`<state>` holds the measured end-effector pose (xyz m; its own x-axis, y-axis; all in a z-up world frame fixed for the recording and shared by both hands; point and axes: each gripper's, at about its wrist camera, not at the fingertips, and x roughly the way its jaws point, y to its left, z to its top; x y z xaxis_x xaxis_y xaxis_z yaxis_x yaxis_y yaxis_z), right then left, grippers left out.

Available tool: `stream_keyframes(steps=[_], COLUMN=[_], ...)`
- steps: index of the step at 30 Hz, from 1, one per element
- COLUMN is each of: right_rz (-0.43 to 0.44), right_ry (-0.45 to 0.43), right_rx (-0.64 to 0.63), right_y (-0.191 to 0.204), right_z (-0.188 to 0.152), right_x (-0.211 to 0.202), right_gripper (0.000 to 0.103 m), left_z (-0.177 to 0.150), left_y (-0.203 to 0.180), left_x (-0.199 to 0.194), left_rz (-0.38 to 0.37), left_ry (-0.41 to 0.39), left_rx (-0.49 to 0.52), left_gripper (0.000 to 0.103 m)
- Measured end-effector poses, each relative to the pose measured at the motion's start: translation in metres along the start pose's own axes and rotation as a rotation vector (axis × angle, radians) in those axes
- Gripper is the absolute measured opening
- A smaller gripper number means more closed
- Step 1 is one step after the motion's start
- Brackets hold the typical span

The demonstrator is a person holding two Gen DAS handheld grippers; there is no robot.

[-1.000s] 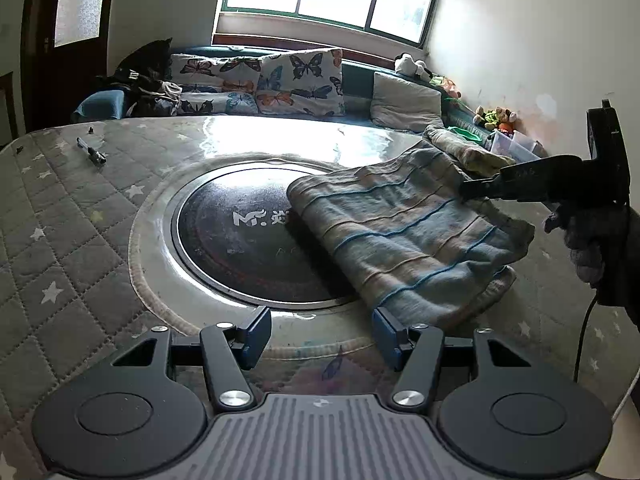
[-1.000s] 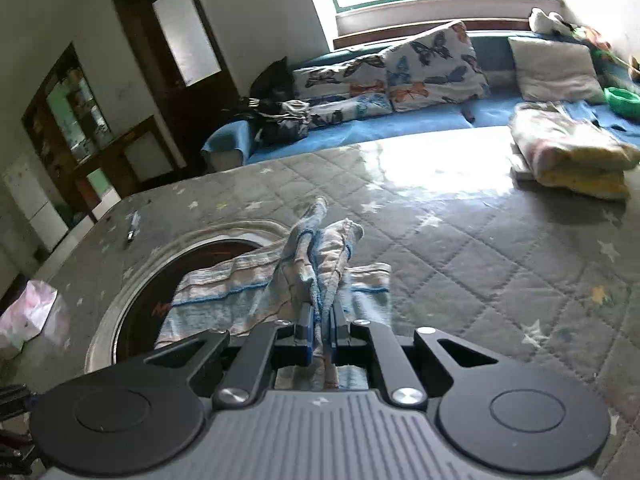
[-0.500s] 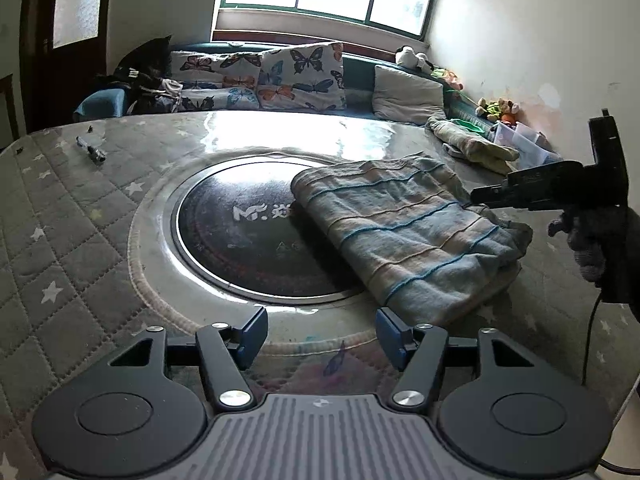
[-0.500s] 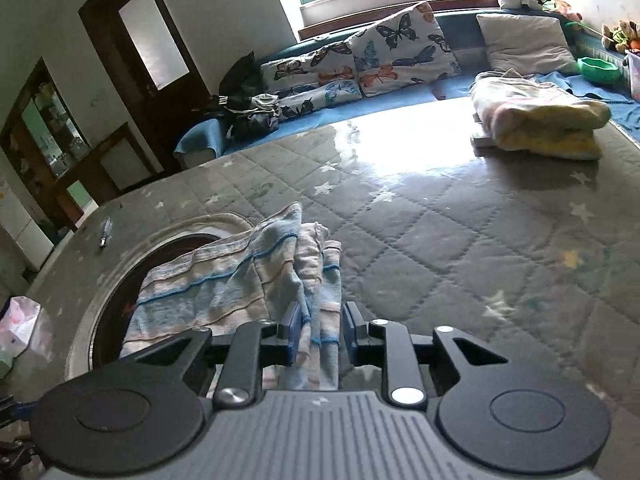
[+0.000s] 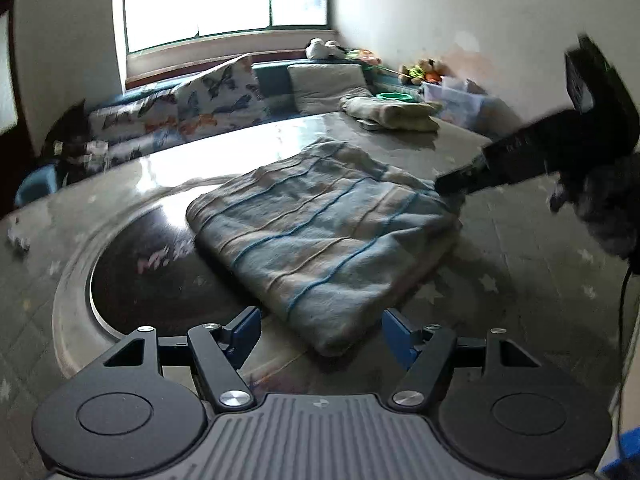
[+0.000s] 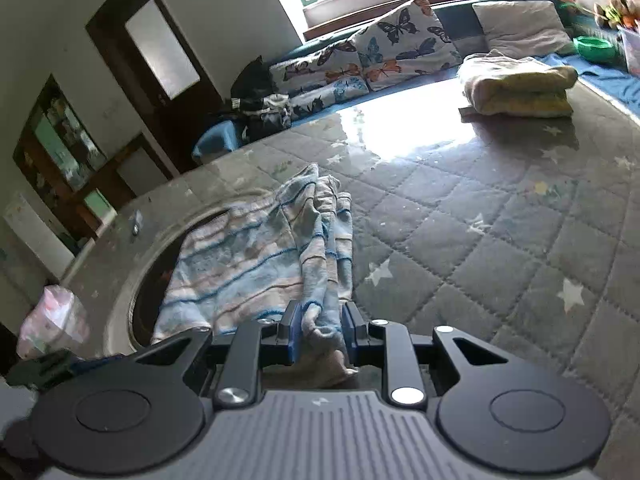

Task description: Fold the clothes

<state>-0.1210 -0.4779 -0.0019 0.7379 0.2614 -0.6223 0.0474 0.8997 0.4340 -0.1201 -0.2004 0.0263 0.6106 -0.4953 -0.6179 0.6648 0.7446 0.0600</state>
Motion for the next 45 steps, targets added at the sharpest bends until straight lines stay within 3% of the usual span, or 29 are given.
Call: stream_keyframes(steps=[3, 7, 11, 16, 20, 27, 34, 40, 45], right_rz=[-0.008, -0.008, 0.005, 0.037, 0.083, 0.085, 0.083, 0.045, 0.056], right_ry=[0.000, -0.005, -0.017, -0.034, -0.046, 0.053, -0.049, 0.036, 0.083], right_rx=[0.011, 0.036, 0.052, 0.082, 0.119, 0.165, 0.035, -0.060, -0.112], right_y=[0.002, 0.000, 0.001, 0.004, 0.006, -0.005, 0.023, 0.040, 0.047], right_z=[-0.002, -0.005, -0.005, -0.002, -0.003, -0.031, -0.019, -0.028, -0.036], right_x=[0.000, -0.001, -0.002, -0.006, -0.010, 0.010, -0.003, 0.028, 0.028], right_gripper=[0.022, 0.014, 0.013, 0.009, 0.008, 0.014, 0.016, 0.016, 0.016], left_z=[-0.001, -0.004, -0.006, -0.007, -0.001, -0.011, -0.009, -0.014, -0.018], left_y=[-0.008, -0.008, -0.010, -0.012, -0.002, 0.011, 0.024, 0.031, 0.040], left_x=[0.008, 0.014, 0.015, 0.013, 0.003, 0.002, 0.000, -0.009, -0.019], left_rz=[0.025, 0.040, 0.041, 0.056, 0.078, 0.118, 0.110, 0.098, 0.066], left_ry=[-0.011, -0.004, -0.016, -0.034, -0.062, -0.024, -0.014, -0.002, 0.022], left_rx=[0.059, 0.089, 0.129, 0.153, 0.079, -0.028, -0.110, -0.134, -0.152], left_gripper=[0.069, 0.053, 0.046, 0.013, 0.010, 0.010, 0.010, 0.010, 0.010])
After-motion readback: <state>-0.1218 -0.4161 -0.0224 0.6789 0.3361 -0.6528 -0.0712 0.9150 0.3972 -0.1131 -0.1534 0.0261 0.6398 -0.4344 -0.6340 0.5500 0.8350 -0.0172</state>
